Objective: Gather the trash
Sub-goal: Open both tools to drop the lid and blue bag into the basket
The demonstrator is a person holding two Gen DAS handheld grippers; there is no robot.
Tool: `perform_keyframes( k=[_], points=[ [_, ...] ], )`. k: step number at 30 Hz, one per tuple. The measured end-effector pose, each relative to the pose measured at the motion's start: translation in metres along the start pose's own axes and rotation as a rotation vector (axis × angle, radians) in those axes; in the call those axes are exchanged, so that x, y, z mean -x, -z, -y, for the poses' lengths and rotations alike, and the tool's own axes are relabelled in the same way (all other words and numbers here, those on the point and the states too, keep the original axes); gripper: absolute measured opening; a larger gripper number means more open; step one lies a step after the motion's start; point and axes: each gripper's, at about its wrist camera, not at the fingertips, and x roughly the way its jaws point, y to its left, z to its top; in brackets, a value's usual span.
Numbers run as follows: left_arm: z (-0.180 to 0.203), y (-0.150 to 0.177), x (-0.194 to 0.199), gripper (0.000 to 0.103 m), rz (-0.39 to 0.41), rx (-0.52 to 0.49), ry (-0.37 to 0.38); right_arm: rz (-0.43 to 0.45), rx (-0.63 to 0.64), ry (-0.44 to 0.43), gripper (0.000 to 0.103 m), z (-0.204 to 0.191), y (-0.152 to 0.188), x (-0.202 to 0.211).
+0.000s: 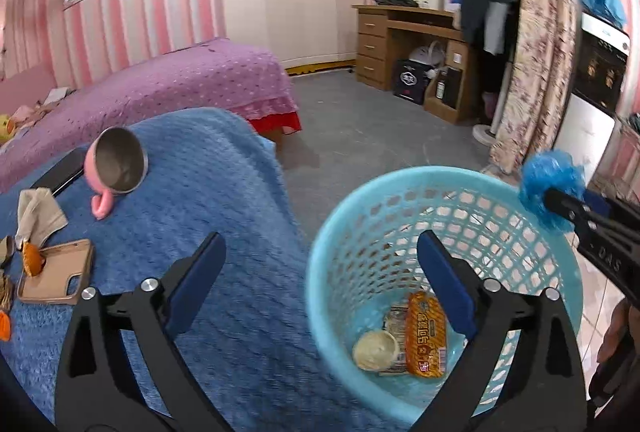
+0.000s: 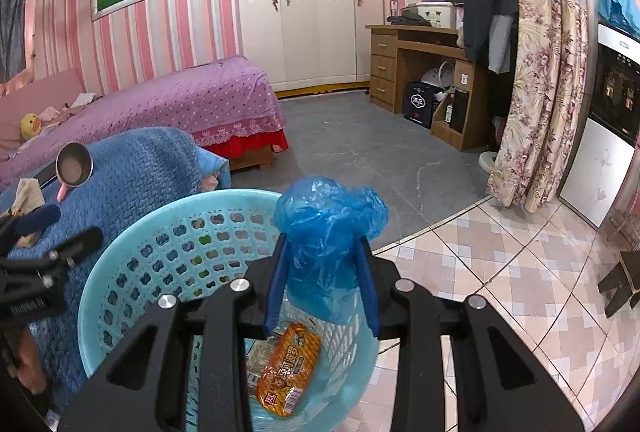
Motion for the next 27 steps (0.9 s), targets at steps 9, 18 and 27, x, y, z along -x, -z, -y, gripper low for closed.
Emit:
perform_keyframes(
  k=[9,18,27],
  points=[
    [-0.048,-0.004,0.006,0.097,0.005,0.092,-0.085,-0.024,0.021,-0.015,0.043,-0.009,0.003,-0.01],
    [-0.085,0.005,0.02,0.097,0.004,0.138,-0.139,-0.041,-0.002,0.006,0.088,-0.02,0.004,-0.013],
    [-0.135,0.023,0.05,0.097,0.008,0.188,-0.186,-0.002,-0.023,0.013,0.098,-0.049,-0.002,-0.002]
  ],
)
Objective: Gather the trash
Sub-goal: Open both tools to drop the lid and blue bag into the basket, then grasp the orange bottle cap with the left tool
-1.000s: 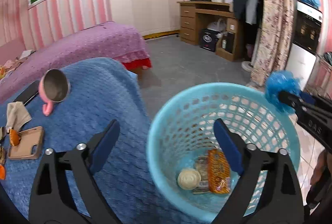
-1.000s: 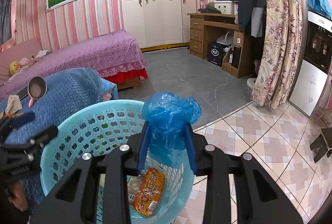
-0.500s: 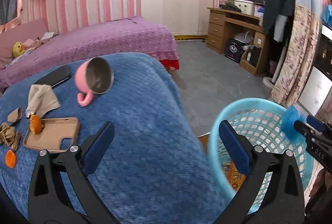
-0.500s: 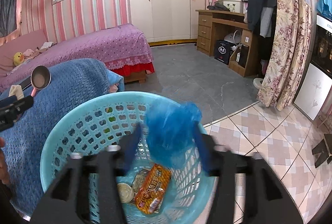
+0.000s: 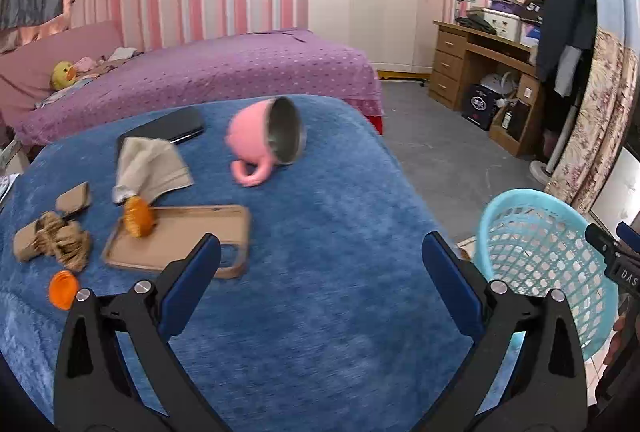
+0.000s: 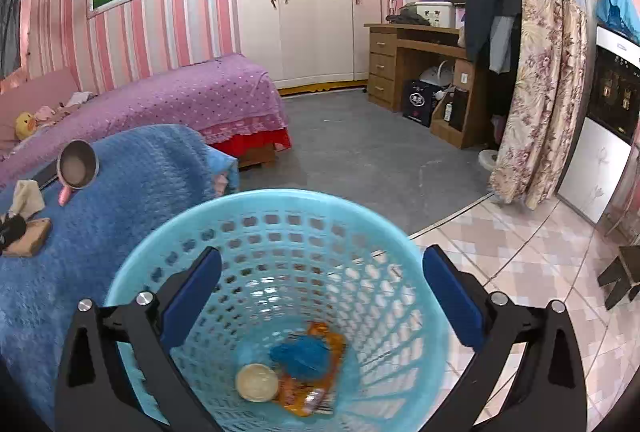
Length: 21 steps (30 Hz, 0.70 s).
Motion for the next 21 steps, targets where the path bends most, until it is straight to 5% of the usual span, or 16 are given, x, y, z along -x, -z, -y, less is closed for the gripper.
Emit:
perform_keyframes(
  k=[16,21],
  points=[
    [-0.13,0.026,0.015,0.097,-0.025,0.053,-0.176,0.027,0.055,-0.036,0.098,-0.08,0.002,0.012],
    [-0.169,0.038,0.008,0.097,-0.072,0.125,-0.169,0.019,0.07,-0.043,0.098,-0.099,0.003,0.01]
  ],
)
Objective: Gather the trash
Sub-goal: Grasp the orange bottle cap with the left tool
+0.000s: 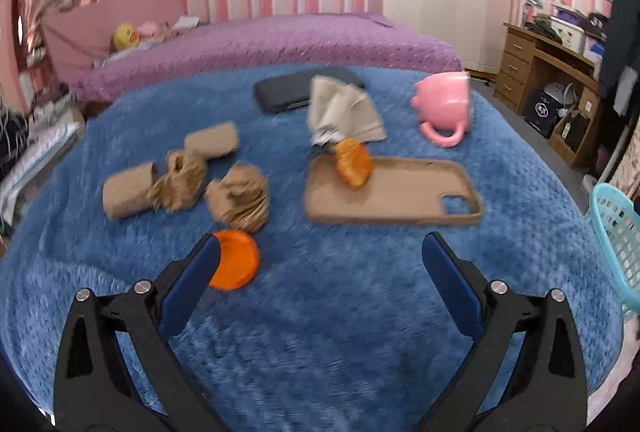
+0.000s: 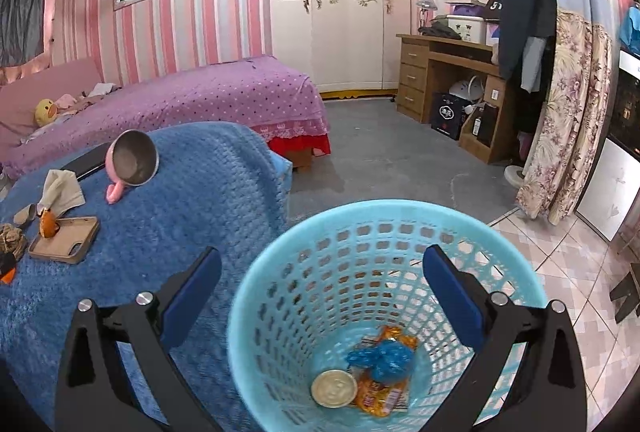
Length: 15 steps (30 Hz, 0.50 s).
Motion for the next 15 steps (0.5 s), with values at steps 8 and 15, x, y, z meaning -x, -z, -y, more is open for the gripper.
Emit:
perform_keyframes(
  k=[8,15],
  points=[
    [-0.04,-0.001,-0.01,0.097,-0.041,0.009,-0.03,-0.024,0.036,-0.03,0.098,-0.037,0.004,-0.003],
    [-0.06,0.002,-0.03,0.096,-0.121,0.04,-0.014,-0.036,0.067,-0.035,0.098,-0.066,0.004,-0.006]
  ],
)
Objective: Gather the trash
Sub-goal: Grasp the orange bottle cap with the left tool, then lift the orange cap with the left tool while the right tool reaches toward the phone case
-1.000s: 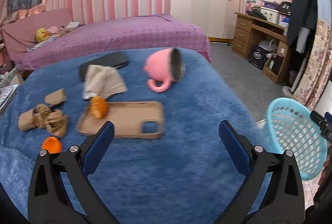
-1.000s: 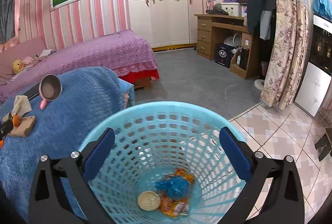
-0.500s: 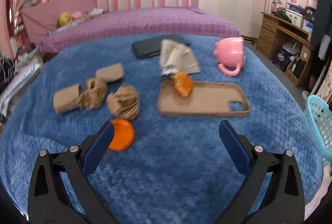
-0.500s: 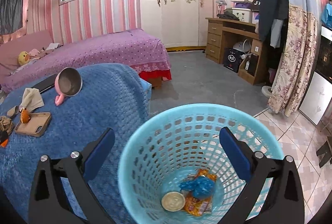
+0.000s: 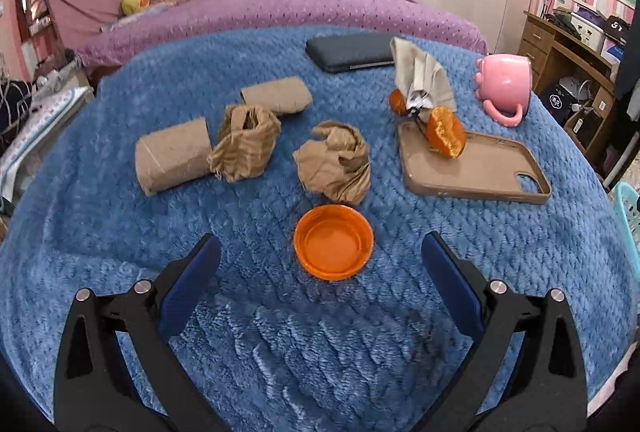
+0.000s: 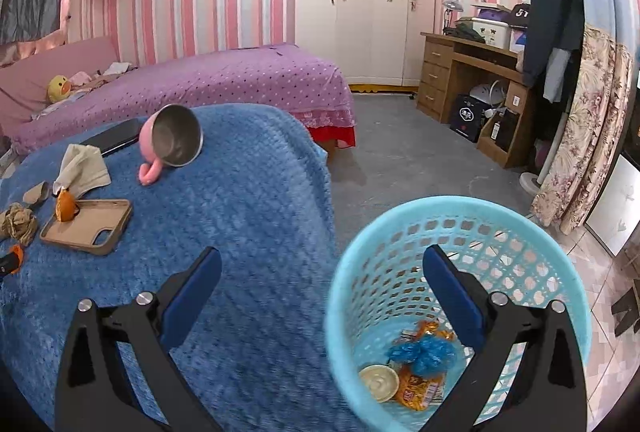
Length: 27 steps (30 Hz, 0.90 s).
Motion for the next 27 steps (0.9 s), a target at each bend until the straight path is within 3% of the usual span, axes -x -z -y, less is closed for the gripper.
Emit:
perform_keyframes(
  k=[1,3,7,11,15,20,24,27],
  points=[
    [-0.001,0.0,-0.002,0.093,-0.009,0.007,0.001,-0.002,0.003,-0.002,0.098,-0.003,0.0,0.0],
    [-0.003,-0.003,-0.009,0.08,-0.034,0.02,0.012,-0.014,0.013,-0.009,0.098,-0.011,0.0,-0.003],
    [0.0,-0.001,-0.012,0.066,-0.043,0.011,0.02,-0.04,0.038,-0.025,0.098,-0.031,0.001,-0.008],
    [0.005,0.001,-0.008,0.038,-0.034,-0.021,0.026,-0.045,0.037,-0.056,0.098,-0.046,0.001,-0.009],
    [0.006,-0.003,-0.001,0.039,-0.016,-0.035,0.037,-0.066,0.04,-0.115,0.098,-0.064,0.003,-0.01],
    [0.002,-0.025,0.024,0.039,0.118,-0.037,0.036,-0.042,0.063,-0.146,0.098,-0.089,0.001,-0.001],
    [-0.013,-0.039,0.039,0.039,0.231,-0.008,0.008,-0.025,0.095,-0.192,0.098,-0.115,-0.008,0.002],
    [-0.03,-0.046,0.037,0.039,0.257,0.042,-0.063,-0.04,0.118,-0.221,0.098,-0.138,-0.014,-0.004]
  ],
)
